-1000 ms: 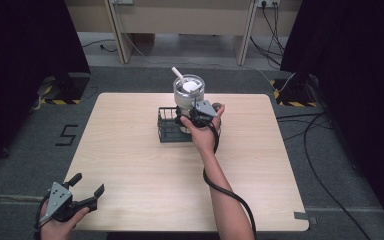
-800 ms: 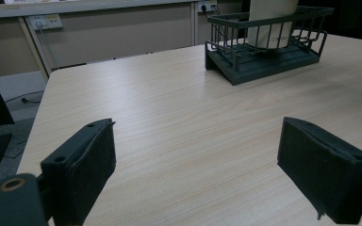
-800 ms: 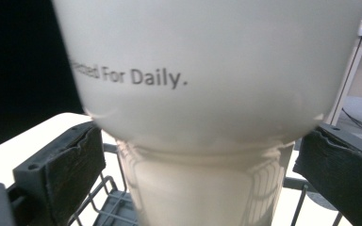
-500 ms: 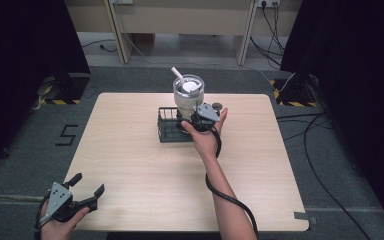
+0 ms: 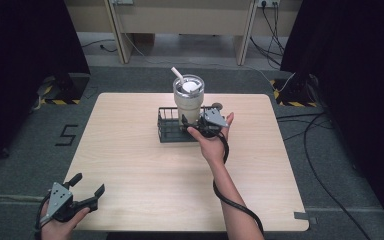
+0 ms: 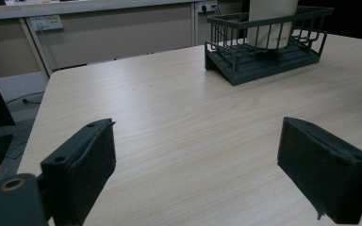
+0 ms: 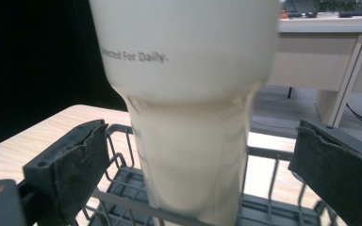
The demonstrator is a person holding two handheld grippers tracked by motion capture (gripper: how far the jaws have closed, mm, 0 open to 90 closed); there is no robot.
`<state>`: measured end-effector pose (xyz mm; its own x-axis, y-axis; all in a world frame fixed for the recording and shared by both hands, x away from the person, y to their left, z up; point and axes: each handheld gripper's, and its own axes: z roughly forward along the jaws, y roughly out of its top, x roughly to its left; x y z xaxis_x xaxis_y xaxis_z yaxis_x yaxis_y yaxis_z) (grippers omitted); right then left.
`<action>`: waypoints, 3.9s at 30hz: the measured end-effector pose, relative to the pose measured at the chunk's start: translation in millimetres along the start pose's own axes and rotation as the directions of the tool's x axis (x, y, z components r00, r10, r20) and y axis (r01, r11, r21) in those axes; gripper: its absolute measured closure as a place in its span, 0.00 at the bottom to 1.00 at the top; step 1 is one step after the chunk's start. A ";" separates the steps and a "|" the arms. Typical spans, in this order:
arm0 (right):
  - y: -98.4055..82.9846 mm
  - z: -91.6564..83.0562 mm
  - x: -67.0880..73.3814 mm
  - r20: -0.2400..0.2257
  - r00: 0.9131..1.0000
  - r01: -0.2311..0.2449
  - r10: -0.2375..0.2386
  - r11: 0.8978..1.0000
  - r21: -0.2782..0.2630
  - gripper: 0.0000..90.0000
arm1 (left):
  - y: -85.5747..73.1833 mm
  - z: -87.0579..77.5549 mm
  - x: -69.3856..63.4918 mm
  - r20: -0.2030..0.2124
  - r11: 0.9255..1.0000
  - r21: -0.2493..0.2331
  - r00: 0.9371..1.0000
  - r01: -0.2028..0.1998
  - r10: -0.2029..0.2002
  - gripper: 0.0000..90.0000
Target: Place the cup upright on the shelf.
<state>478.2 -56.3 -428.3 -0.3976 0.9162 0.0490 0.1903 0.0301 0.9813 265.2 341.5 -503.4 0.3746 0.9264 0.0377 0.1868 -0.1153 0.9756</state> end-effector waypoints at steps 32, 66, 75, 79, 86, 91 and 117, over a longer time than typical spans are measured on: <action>-10.5 -56.8 -30.8 0.028 0.999 -0.016 0.015 1.000 0.014 0.06 | 1.2 -0.4 -2.6 -0.005 1.000 -0.005 1.000 -0.002 0.002 0.12; -36.1 -121.8 -74.5 0.120 0.992 -0.035 0.032 0.999 0.026 0.07 | 2.1 -0.8 -4.2 -0.014 1.000 -0.013 1.000 -0.007 0.007 0.12; -45.6 -138.3 -86.2 0.148 0.988 -0.045 0.040 0.998 0.033 0.08 | 2.3 -1.1 -4.1 -0.019 1.000 -0.014 1.000 -0.008 0.008 0.12; -51.6 -145.7 -91.6 0.161 0.986 -0.054 0.047 0.998 0.040 0.08 | 2.3 -1.1 -4.1 -0.020 1.000 -0.015 1.000 -0.008 0.008 0.12; -60.6 -156.4 -102.3 0.190 0.980 -0.065 0.054 0.997 0.048 0.08 | 2.4 -1.1 -4.2 -0.021 1.000 -0.014 1.000 -0.009 0.009 0.12; -66.4 -163.7 -108.3 0.205 0.977 -0.072 0.060 0.996 0.054 0.08 | 2.5 -1.4 -4.1 -0.023 1.000 -0.014 1.000 -0.009 0.008 0.12; -92.0 -187.1 -130.3 0.271 0.960 -0.093 0.071 0.993 0.067 0.09 | 2.5 -1.4 -3.9 -0.025 1.000 -0.015 1.000 -0.010 0.010 0.12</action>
<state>344.5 -253.2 -490.1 -0.1247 0.9900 0.0665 0.2865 -0.0282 0.9577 262.9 338.1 -500.7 0.3539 0.9338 0.0526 0.1697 -0.1195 0.9782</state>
